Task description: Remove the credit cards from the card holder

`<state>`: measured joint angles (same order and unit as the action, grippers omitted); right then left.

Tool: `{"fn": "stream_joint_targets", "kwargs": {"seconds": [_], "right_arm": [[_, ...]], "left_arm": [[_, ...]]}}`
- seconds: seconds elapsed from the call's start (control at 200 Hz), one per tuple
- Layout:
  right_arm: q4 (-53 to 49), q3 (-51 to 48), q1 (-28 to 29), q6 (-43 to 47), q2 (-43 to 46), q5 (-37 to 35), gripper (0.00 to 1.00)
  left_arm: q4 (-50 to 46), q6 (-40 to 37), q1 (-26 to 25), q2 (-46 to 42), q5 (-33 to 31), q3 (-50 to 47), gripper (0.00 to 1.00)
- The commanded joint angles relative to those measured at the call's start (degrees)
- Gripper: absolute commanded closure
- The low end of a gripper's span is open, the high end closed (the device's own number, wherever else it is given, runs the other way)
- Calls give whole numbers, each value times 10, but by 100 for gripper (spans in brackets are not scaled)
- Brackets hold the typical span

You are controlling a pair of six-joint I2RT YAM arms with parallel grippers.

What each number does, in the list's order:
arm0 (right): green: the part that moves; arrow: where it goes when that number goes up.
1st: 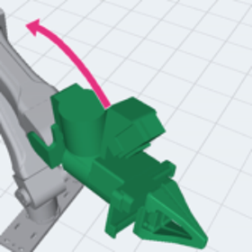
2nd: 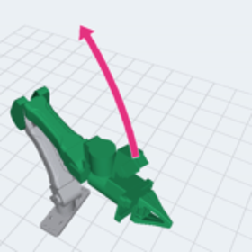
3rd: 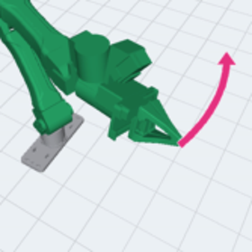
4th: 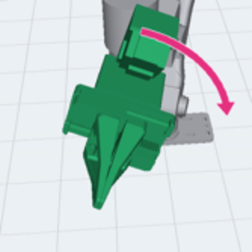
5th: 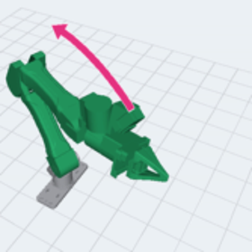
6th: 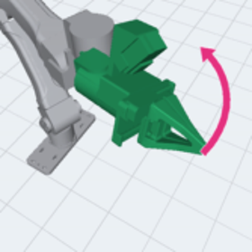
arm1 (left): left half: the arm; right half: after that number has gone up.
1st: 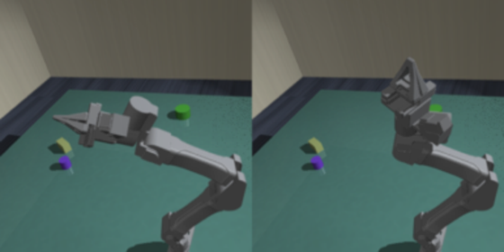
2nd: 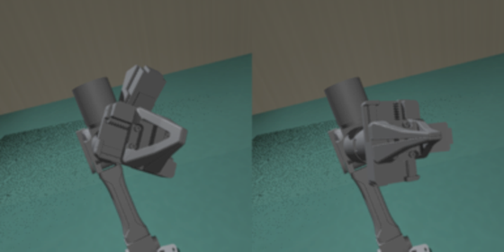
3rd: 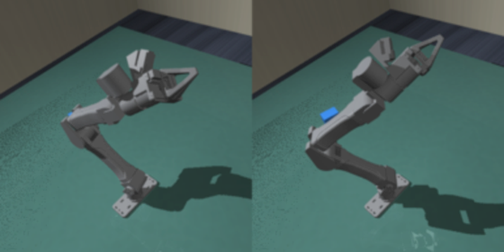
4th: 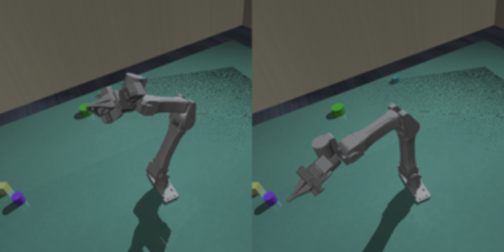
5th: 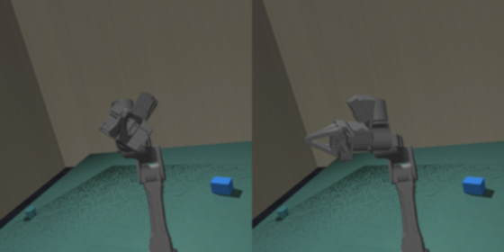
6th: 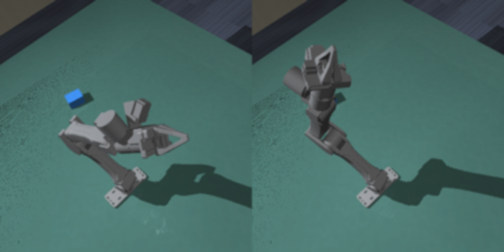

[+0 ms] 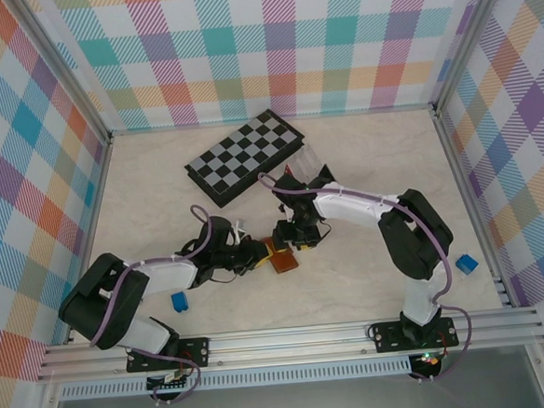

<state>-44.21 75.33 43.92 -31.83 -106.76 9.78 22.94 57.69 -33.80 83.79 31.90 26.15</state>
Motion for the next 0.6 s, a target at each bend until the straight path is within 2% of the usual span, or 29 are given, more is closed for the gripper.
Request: {"fn": "stream_joint_targets", "kwargs": {"seconds": [0.0, 0.25, 0.595], "right_arm": [[-35, 21, 10, 22, 1, -13, 41], [-33, 33, 24, 14, -18, -8, 41], [-46, 32, 23, -10, -31, -52, 49]], "left_arm": [[-28, -24, -6, -20, -2, 26, 98], [-46, -27, -7, -24, 1, 37, 100], [-76, -38, -7, -36, -10, 39, 100]]}}
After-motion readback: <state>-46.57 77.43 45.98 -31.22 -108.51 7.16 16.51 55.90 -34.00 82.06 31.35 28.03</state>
